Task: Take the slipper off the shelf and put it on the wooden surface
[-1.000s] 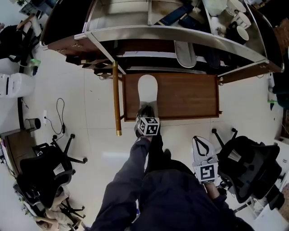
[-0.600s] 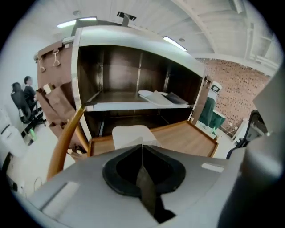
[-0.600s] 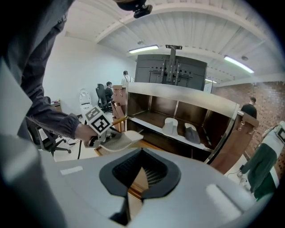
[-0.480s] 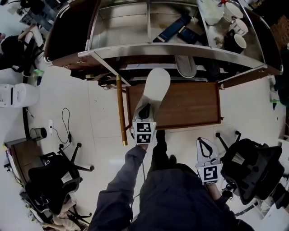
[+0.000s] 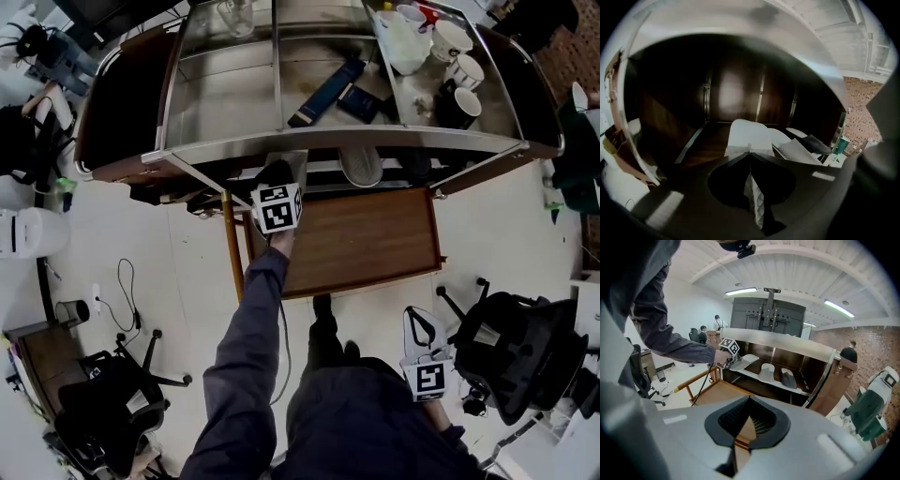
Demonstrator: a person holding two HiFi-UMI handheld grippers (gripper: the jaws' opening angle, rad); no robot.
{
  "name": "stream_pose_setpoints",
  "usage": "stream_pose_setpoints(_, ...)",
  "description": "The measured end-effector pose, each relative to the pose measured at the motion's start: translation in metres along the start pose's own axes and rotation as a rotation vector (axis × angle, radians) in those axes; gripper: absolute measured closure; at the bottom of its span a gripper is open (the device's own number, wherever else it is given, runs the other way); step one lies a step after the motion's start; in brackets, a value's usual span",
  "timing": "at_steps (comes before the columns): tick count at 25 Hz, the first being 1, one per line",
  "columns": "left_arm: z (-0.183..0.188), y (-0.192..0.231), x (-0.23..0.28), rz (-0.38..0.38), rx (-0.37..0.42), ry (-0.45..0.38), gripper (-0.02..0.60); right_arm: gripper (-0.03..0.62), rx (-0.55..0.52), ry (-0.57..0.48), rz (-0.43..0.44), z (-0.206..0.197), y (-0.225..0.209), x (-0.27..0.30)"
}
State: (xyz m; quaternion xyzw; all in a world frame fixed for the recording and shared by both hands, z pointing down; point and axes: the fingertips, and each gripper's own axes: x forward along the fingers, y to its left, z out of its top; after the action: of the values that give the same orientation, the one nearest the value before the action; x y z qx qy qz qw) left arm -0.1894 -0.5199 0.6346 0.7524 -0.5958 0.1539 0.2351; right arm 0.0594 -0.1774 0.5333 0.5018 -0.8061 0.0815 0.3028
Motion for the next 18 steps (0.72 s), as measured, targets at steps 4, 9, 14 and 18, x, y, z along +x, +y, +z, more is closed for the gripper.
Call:
stream_pose_setpoints(4, 0.003, 0.012, 0.059, 0.059, -0.036, 0.033, 0.558, 0.592, 0.052, 0.043, -0.062, -0.015, -0.015, -0.009)
stream_pose_setpoints(9, -0.005, 0.013, 0.071, 0.11, 0.022, 0.048, 0.487, 0.592, 0.077, 0.055, -0.096, -0.024, -0.025, -0.019)
stream_pose_setpoints(14, 0.002, -0.001, 0.025, 0.082, 0.05, -0.001, 0.408, 0.592, 0.067, 0.033, -0.086, -0.025, -0.024, -0.028)
stream_pose_setpoints(18, -0.004, -0.029, -0.052, 0.04, 0.088, -0.063, 0.408, 0.592, 0.035, -0.041, -0.049, -0.014, -0.02, -0.032)
